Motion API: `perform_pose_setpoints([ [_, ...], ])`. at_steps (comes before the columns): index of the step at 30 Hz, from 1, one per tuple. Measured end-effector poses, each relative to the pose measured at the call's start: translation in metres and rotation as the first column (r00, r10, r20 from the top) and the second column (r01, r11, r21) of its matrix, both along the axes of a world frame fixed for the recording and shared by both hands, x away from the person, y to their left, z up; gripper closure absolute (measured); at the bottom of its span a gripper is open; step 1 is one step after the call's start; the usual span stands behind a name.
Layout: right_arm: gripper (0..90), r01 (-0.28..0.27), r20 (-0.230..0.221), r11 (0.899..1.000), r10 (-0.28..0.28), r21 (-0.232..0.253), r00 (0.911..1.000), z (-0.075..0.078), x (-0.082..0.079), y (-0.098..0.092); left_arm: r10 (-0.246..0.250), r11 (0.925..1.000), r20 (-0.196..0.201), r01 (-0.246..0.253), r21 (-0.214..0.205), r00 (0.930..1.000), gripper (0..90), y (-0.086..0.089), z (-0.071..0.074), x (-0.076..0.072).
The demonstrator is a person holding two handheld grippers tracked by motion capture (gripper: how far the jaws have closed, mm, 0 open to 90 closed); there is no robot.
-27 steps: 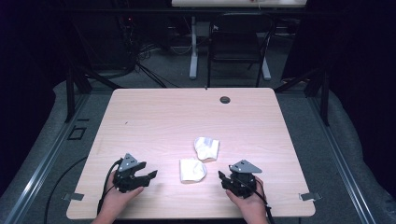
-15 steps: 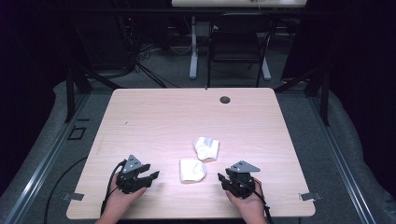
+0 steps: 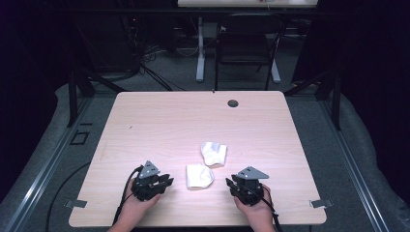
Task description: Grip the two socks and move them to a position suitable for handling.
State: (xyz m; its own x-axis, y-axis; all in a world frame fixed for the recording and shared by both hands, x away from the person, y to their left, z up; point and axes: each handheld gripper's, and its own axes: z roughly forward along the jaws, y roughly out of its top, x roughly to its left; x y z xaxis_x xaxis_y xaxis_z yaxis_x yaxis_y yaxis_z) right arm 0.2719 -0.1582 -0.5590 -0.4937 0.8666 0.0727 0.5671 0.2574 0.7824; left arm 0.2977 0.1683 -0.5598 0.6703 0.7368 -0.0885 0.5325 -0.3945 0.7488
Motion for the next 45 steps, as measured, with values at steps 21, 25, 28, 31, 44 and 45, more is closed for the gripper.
perform_pose_setpoints([
  [21,73.8,0.022,-0.014,0.999,-0.022,0.04,0.9997,0.002,0.003,-0.011,-0.052,0.9977,-0.029,0.053,0.041,0.9982,89.8,-0.078,-0.005,0.031],
  [25,73.8,0.028,-0.022,0.998,-0.027,0.056,0.9994,0.002,0.004,-0.013,-0.064,0.9957,-0.031,0.066,0.066,0.9975,90.0,-0.083,-0.011,0.032],
  [28,73.8,0.029,-0.025,0.998,-0.027,0.056,0.9993,0.002,0.004,-0.013,-0.071,0.9935,-0.015,0.073,0.087,0.9973,89.9,-0.083,-0.014,0.031],
  [31,73.8,0.028,-0.024,0.998,-0.027,0.059,0.9994,0.002,0.004,-0.013,-0.076,0.9943,-0.012,0.076,0.074,0.9971,90.0,-0.082,-0.016,0.03],
  [44,73.6,0.027,-0.024,0.998,-0.026,0.062,0.9994,0.002,0.004,-0.012,-0.13,0.99,-0.022,0.131,0.054,0.9913,90.0,-0.077,-0.018,0.014],
  [45,73.6,0.028,-0.026,0.998,-0.026,0.061,0.9993,0.002,0.004,-0.012,-0.135,0.9892,-0.021,0.136,0.054,0.9906,90.0,-0.077,-0.018,0.012],
])
